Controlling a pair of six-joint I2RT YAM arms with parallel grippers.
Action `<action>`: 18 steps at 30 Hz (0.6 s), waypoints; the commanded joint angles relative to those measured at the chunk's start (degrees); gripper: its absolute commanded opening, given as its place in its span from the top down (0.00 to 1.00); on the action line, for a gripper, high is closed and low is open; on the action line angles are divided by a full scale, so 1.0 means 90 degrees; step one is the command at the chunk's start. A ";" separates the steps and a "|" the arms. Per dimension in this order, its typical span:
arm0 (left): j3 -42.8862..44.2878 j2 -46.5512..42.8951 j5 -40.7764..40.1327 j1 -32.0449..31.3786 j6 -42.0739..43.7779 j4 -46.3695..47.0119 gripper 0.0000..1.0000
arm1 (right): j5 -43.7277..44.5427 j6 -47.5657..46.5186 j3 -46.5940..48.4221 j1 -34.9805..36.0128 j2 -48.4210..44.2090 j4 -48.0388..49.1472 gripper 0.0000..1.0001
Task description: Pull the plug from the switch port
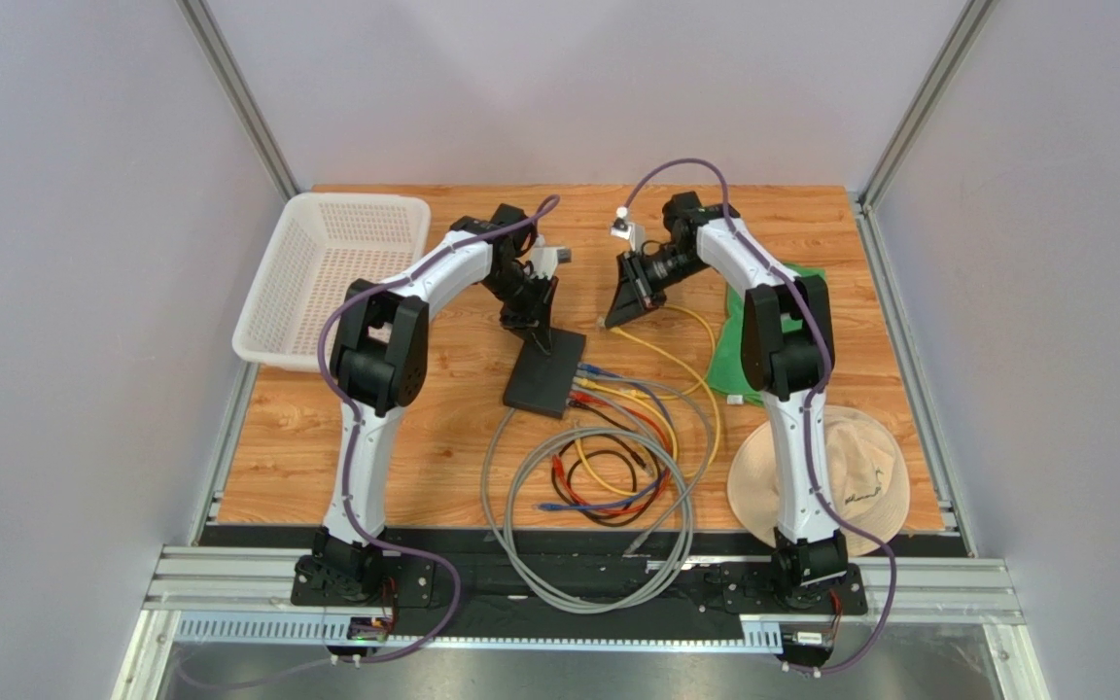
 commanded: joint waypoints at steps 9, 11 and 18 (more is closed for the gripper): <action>-0.0192 0.0437 -0.1220 -0.0076 0.0319 -0.0046 1.00 | 0.2693 -0.0946 0.1705 -0.0393 -0.0369 0.0989 1.00; -0.0202 0.0437 -0.1211 -0.0066 0.0319 -0.0046 1.00 | 0.3053 -0.1230 0.1677 -0.0384 -0.0330 0.1145 0.99; -0.0231 0.0417 -0.1318 -0.0115 0.0310 -0.0027 1.00 | 0.6401 -0.1036 0.1256 -0.0081 -0.0096 0.2492 0.99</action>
